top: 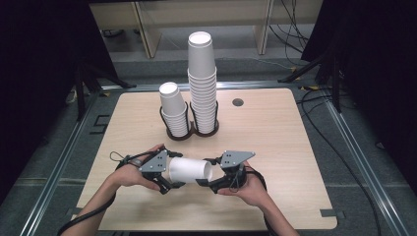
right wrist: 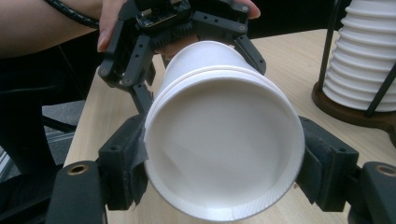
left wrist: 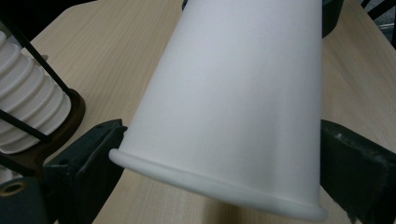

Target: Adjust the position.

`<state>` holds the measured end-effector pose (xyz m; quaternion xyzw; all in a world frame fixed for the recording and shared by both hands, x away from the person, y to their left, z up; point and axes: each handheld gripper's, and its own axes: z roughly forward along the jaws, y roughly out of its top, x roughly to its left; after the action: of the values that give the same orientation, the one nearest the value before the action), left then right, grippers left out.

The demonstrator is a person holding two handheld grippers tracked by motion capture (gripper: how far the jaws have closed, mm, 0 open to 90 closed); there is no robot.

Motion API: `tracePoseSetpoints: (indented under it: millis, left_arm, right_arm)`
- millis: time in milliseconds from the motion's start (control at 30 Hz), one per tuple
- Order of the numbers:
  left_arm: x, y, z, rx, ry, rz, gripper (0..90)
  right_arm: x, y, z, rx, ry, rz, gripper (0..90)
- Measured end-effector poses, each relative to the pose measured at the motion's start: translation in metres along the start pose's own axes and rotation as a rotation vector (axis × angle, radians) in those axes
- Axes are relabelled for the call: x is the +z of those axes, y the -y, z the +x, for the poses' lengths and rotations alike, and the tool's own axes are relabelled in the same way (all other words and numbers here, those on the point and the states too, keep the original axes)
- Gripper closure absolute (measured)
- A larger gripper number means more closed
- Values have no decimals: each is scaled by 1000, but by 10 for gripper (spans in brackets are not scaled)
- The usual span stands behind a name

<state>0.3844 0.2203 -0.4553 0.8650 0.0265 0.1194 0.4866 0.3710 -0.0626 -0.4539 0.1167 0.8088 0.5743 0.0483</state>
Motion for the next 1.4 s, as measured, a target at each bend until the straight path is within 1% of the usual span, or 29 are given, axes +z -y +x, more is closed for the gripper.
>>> tracePoseSetpoints:
  millis: [33, 167, 200, 300, 333, 367, 400, 433, 467, 533, 567, 600, 633, 667, 733, 767, 800, 833, 867, 900, 933, 1033, 1133, 1233, 1267, 1300, 1333, 1367, 1400]
  left_arm:
    - [-1, 0, 1, 6, 1, 10, 59]
    - [0, 0, 1, 2, 18, 3, 63]
    - [0, 0, 2, 2, 18, -2, 64]
    - [0, -1, 1, 3, 18, 6, 69]
    - [-1, -1, 1, 5, 17, 13, 72]
    - [-1, -1, 2, 15, 17, 17, 74]
    - [-1, -2, 1, 4, 16, 13, 75]
    - [-2, -2, 1, 7, 18, 23, 77]
    - [-2, -3, 1, 19, 17, 36, 79]
    - [-2, -3, 1, 25, 13, 36, 85]
    - [-3, -4, 0, 18, 11, 37, 89]
    - [-4, -4, 1, 29, 12, 50, 92]
    - [-4, -5, 0, 26, 13, 50, 98]
    - [-4, -5, 0, 31, 12, 54, 103]
    - [-4, -6, -1, 45, 4, 66, 115]
    - [-5, -7, 0, 60, -1, 74, 120]
    - [-4, -7, -1, 58, 2, 74, 125]
    - [-4, -7, -1, 54, 7, 70, 131]
    - [-3, -7, -1, 55, 5, 67, 137]
    - [-3, -7, -1, 56, 7, 70, 141]
    - [-4, -7, -1, 60, 7, 72, 144]
    - [-4, -7, 0, 65, 9, 79, 154]
    - [-6, -8, 1, 74, 10, 101, 159]
    - [-7, -9, 2, 69, 23, 108, 167]
    - [-7, -10, 2, 73, 30, 120, 169]
    - [-8, -11, 2, 78, 31, 127, 172]
    - [-9, -12, 3, 89, 29, 139, 173]
    - [-9, -13, 2, 81, 30, 142, 174]
    - [-10, -15, 3, 91, 35, 149, 175]
  right_arm:
    - [0, 0, 0, 6, 2, 1, 277]
    - [0, -1, 0, 6, 3, -1, 277]
    - [0, -1, 1, 20, -2, 1, 277]
    - [-1, 0, 1, 17, -2, 3, 278]
    - [-1, 0, 0, 7, 2, 0, 277]
    - [-1, 0, 1, 17, -2, 1, 277]
    - [0, 0, 0, 4, -16, -14, 276]
    - [0, 0, 1, 16, -1, -16, 276]
    - [0, 0, 0, -2, -7, -10, 274]
    - [0, 0, 0, 0, -6, -1, 272]
    - [0, 0, 0, 1, -5, -5, 271]
    - [1, 1, 1, 23, -8, -12, 270]
    - [0, 1, 0, 19, -10, -1, 269]
    - [0, 1, -1, 6, -6, -5, 268]
    - [0, 1, 0, 21, -6, -1, 266]
    - [1, 1, -1, 15, -16, -18, 265]
    - [1, 2, -1, 21, -18, -19, 265]
    - [0, 1, -1, 23, -3, -14, 265]
    - [0, 2, -1, 25, -2, -18, 265]
    - [0, 2, -1, 23, -3, -13, 264]
    - [-1, 2, 0, 32, -5, -4, 265]
    - [0, 2, -1, 33, -4, -7, 264]
    - [0, 2, -1, 33, -4, -7, 263]
    - [1, 2, -1, 43, -6, -13, 259]
    - [1, 2, -1, 44, -2, -8, 258]
    - [2, 2, -1, 38, 0, -18, 256]
    - [3, 2, -2, 42, -4, -15, 256]
    - [2, 2, -1, 47, 1, -12, 255]
    - [3, 2, -2, 40, -4, -12, 255]
